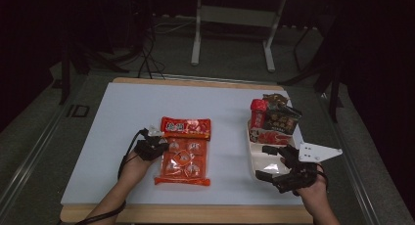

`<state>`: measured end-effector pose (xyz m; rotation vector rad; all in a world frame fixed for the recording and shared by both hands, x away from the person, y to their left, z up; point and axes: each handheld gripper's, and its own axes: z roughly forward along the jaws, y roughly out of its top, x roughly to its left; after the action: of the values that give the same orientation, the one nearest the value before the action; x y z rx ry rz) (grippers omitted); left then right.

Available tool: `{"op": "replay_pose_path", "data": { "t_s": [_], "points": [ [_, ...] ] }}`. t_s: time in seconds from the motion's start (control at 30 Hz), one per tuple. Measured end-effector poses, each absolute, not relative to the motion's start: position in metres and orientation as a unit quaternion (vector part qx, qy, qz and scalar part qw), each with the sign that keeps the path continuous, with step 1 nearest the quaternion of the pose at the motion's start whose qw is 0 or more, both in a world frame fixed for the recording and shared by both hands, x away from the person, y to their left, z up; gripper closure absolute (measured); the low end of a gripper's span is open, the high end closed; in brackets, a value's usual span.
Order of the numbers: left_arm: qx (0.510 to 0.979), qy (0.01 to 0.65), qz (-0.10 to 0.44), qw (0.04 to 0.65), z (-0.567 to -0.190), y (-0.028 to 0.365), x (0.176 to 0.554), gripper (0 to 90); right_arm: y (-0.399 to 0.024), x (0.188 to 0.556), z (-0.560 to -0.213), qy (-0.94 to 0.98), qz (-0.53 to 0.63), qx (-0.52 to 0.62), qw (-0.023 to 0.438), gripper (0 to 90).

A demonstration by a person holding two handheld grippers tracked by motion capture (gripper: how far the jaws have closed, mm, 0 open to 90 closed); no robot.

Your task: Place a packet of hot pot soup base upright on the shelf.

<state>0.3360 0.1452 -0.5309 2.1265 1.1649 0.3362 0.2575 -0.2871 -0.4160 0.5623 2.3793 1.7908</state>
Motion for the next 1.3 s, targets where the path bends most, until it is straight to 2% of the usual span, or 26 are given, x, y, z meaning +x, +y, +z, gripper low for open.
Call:
{"op": "replay_pose_path", "data": {
  "t_s": [0.47, 0.87, 0.9, 1.07, 1.17, 1.3],
  "points": [
    [0.839, 0.403, 0.099, 0.351, -0.53, 0.108, 0.32, 90.0, -0.286, 0.258, -0.417, 0.785, 0.588, 0.185, 0.054, 14.5],
    [0.834, 0.41, 0.095, 0.357, -0.529, 0.11, 0.317, 90.0, -0.286, 0.257, -0.418, 0.787, 0.587, 0.185, 0.054, 14.5],
    [0.833, 0.411, 0.101, 0.355, -0.528, 0.111, 0.317, 87.3, -0.285, 0.257, -0.418, 0.788, 0.585, 0.184, 0.056, 14.5],
    [0.814, 0.424, 0.099, 0.384, -0.521, 0.123, 0.326, 57.3, -0.286, 0.257, -0.419, 0.789, 0.583, 0.185, 0.057, 14.5],
    [0.808, 0.426, 0.104, 0.393, -0.516, 0.13, 0.334, 47.7, -0.285, 0.257, -0.419, 0.789, 0.583, 0.184, 0.057, 14.5],
    [0.797, 0.433, 0.111, 0.406, -0.514, 0.14, 0.348, 42.1, -0.285, 0.257, -0.419, 0.79, 0.582, 0.183, 0.058, 14.5]
  ]
}}
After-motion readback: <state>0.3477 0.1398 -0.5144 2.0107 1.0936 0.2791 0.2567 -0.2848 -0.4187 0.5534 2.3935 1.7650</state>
